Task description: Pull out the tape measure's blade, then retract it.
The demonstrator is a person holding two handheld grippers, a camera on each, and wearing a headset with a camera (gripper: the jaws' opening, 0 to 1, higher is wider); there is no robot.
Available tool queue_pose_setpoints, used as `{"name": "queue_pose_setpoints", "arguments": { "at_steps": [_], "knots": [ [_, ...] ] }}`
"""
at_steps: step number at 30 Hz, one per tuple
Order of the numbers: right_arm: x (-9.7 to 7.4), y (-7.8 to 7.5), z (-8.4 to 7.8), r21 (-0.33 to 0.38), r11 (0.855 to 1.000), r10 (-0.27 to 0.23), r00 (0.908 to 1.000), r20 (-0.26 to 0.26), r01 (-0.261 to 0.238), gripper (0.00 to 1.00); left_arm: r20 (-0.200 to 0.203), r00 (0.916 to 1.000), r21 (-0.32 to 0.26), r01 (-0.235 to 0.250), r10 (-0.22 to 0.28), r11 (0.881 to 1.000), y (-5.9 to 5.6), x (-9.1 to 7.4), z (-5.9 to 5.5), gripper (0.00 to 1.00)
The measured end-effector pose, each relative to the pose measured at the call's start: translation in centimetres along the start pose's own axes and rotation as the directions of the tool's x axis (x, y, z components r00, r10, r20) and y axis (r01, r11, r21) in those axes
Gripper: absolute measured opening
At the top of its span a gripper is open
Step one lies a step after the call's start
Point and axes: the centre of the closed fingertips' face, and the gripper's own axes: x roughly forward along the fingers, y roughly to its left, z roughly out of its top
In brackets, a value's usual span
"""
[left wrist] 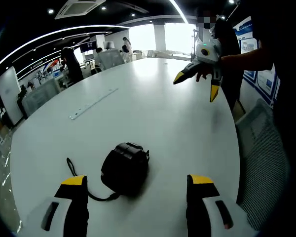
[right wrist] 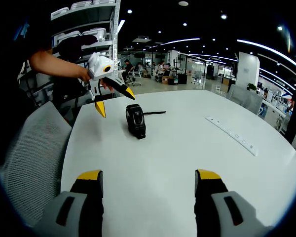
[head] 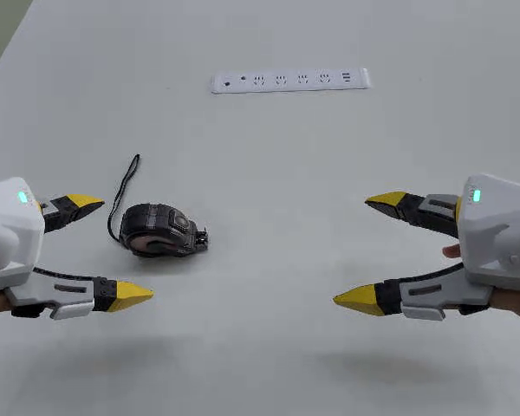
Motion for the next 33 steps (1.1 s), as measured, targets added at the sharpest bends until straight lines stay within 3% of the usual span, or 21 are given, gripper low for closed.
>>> {"name": "queue_pose_setpoints", "arguments": {
  "at_steps": [13, 21, 24, 33],
  "knots": [
    [3.5, -0.6, -0.1, -0.024, 0.997, 0.078, 0.9969, -0.002, -0.078, 0.69, -0.075, 0.9948, 0.066, 0.074, -0.069, 0.995, 1.0, 2.1, -0.9, 0.67],
    [5.6, -1.0, 0.1, -0.036, 0.993, 0.112, 0.9936, 0.007, -0.112, 0.65, -0.13, 0.9863, 0.126, 0.118, -0.102, 0.985, 1.5, 3.1, -1.6, 0.58],
    [6.5, -1.0, 0.2, -0.049, 0.99, 0.13, 0.9915, 0.005, -0.13, 0.63, -0.157, 0.9803, 0.161, 0.145, -0.12, 0.976, 1.5, 3.4, -1.9, 0.54],
    [8.8, -0.8, 0.6, -0.067, 0.984, 0.165, 0.9863, -0.002, -0.165, 0.56, -0.209, 0.9692, 0.208, 0.174, -0.13, 0.962, 2.0, 4.3, -2.4, 0.44]
  ]
}}
